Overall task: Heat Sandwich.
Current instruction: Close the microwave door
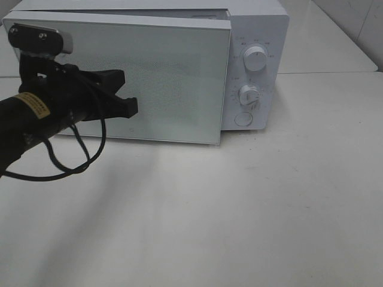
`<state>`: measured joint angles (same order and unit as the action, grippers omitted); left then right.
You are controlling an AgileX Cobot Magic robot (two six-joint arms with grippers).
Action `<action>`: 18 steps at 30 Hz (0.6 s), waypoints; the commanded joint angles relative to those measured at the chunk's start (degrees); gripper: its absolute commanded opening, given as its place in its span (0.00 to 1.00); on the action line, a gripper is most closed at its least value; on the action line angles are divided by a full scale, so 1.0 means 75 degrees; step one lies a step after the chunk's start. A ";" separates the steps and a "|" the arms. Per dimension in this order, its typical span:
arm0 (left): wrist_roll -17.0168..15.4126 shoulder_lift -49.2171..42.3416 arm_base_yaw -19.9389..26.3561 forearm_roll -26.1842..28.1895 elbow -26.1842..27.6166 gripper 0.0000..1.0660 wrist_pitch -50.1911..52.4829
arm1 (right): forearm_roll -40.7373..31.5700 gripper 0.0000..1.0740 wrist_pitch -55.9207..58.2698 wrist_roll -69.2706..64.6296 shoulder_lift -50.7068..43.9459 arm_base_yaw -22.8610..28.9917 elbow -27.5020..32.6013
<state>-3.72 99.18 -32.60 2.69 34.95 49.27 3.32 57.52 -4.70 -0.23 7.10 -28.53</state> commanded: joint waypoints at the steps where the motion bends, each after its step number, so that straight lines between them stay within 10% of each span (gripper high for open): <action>1: 0.0160 0.0199 -0.0275 0.0328 0.0504 0.00 -0.0252 | 0.0015 0.66 -0.0061 0.0084 -0.0214 -0.0046 0.0000; 18: 0.0374 0.1268 -0.0879 0.0474 0.2796 0.00 -0.1329 | 0.0015 0.66 -0.0061 0.0115 -0.0214 -0.0046 0.0000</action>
<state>-1.03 108.58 -38.85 5.73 55.18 39.76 3.32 57.47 -4.70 -0.23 7.10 -28.53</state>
